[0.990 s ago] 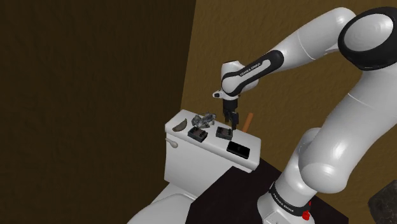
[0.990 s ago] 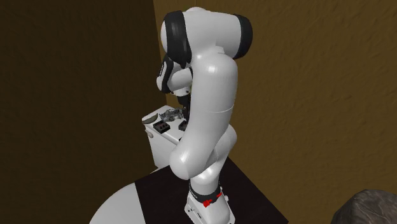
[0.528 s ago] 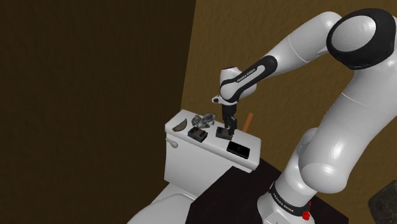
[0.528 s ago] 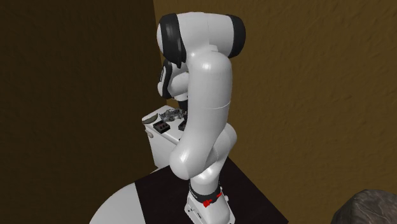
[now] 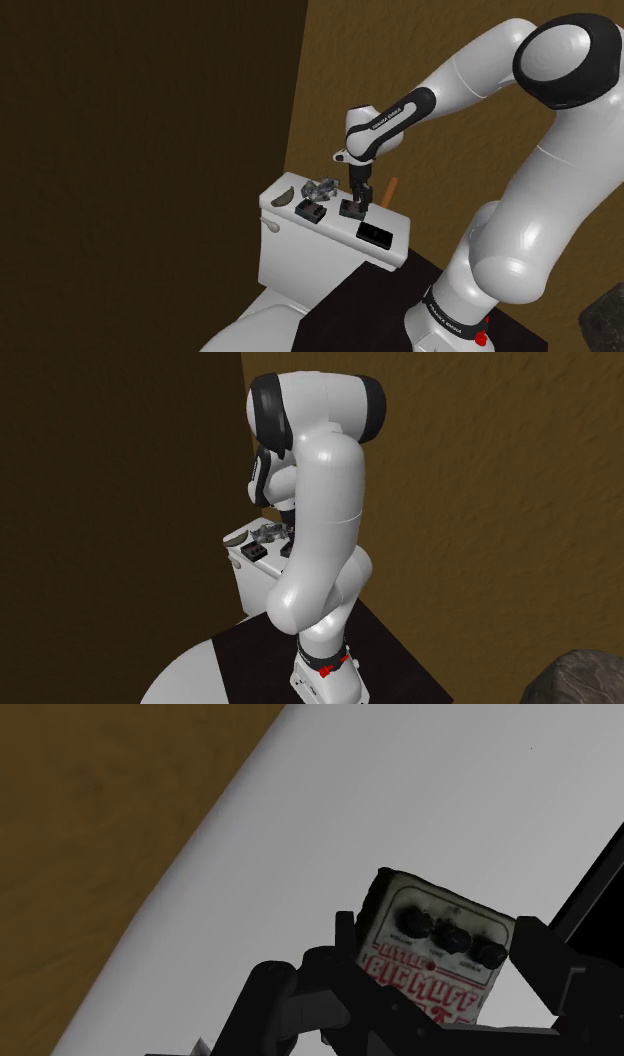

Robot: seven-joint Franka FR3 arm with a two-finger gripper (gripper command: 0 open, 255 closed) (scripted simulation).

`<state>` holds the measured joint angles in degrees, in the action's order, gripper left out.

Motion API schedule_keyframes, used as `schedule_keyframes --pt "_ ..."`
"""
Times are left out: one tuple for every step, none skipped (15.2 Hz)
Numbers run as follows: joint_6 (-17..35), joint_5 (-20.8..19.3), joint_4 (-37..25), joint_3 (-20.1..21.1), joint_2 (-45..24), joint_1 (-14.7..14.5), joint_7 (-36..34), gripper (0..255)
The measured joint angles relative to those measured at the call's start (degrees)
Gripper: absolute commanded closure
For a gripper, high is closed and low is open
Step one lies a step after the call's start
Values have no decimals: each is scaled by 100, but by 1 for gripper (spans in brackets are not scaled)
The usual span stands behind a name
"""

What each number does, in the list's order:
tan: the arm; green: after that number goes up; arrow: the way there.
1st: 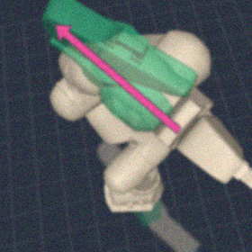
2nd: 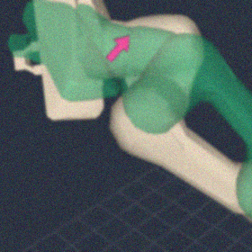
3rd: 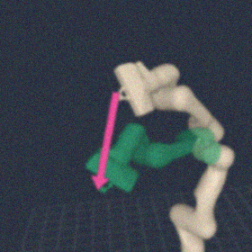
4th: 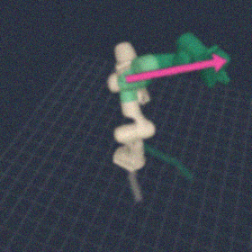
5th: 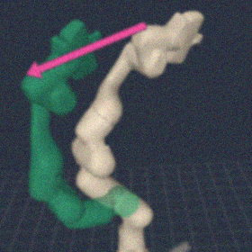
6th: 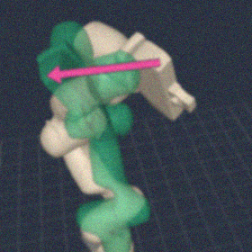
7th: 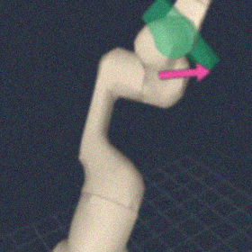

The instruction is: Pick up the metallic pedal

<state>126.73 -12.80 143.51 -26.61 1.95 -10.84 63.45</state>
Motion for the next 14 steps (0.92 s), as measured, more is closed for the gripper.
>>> schedule_keyframes --pt "-1 3 -4 0 -6 -1 2 255" --pt "-35 -6 -13 1 21 -1 2 255" --pt "-92 -20 -23 8 70 -5 -10 255" --pt "-167 -30 -56 12 117 -7 -11 255" --pt "-253 -38 -89 24 172 -15 -25 255" --pt "-328 -61 -98 27 241 -12 -33 255" --pt "-430 -83 -124 34 322 -12 -43 255" --pt "-505 -97 -148 37 375 -9 -45 255" --pt "-587 -114 -170 44 438 -8 -51 255" --pt "-684 -124 -214 50 494 -7 -50 255" --pt "-761 -136 -246 54 542 -4 -48 255" --pt "-860 -156 -268 64 623 -2 -58 255" --pt "-956 -168 -295 79 693 -5 -71 255" --pt "-1035 -179 -319 88 749 -4 -76 255"
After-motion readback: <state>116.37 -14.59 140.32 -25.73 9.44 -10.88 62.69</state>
